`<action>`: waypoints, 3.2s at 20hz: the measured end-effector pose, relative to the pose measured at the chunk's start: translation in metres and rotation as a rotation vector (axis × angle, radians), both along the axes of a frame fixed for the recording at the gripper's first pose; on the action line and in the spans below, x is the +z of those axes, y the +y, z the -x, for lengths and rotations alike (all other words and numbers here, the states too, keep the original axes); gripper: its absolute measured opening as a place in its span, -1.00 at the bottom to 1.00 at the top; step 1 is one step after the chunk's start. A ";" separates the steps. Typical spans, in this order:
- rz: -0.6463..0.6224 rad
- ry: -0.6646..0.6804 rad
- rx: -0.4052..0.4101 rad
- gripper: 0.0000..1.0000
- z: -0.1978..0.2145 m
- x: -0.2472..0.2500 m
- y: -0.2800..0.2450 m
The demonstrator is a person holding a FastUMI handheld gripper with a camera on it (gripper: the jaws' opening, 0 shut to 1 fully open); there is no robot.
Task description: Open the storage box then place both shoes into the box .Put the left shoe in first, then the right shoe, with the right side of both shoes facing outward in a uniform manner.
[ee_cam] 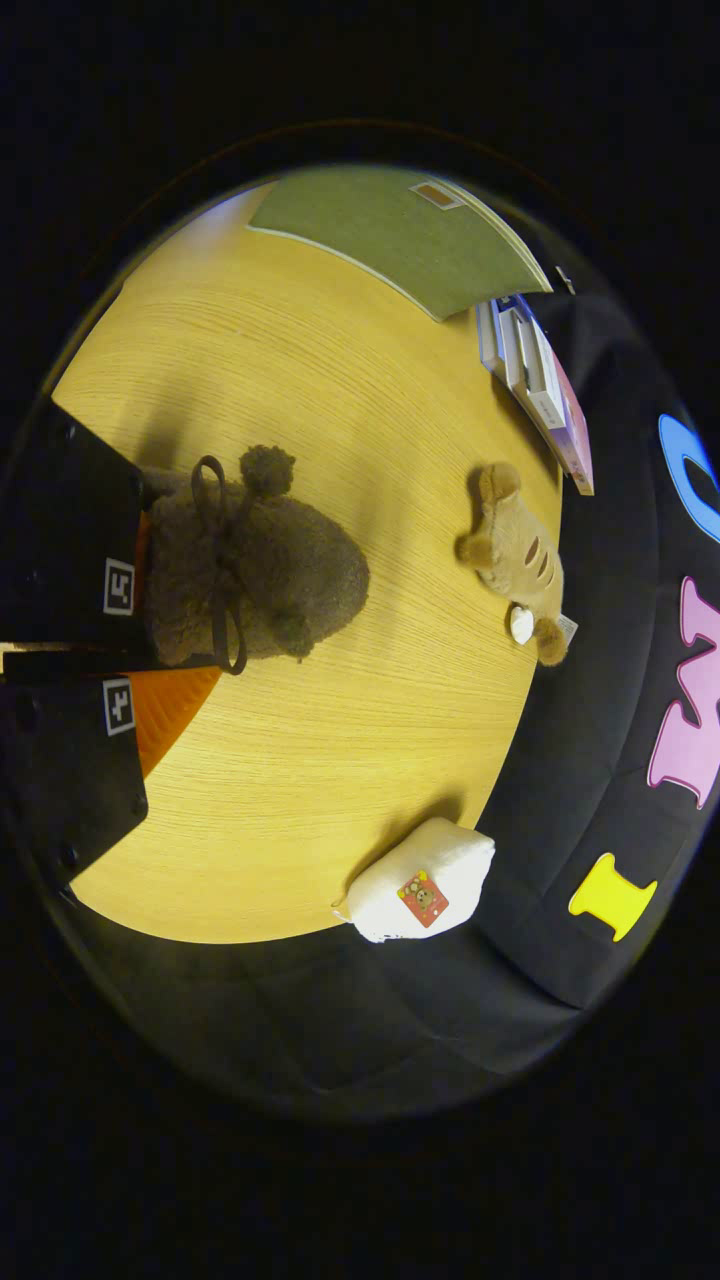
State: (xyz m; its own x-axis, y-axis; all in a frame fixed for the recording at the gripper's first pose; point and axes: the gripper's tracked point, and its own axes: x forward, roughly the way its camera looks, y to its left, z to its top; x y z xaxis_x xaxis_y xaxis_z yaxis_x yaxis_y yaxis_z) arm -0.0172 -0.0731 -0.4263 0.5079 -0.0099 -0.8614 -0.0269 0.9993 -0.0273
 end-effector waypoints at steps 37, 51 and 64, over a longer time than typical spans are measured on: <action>-0.010 0.143 0.068 -0.83 -0.087 0.122 0.386; 0.136 0.350 0.202 -0.45 -0.061 0.070 0.404; 0.158 0.117 0.393 0.91 -0.071 0.130 0.417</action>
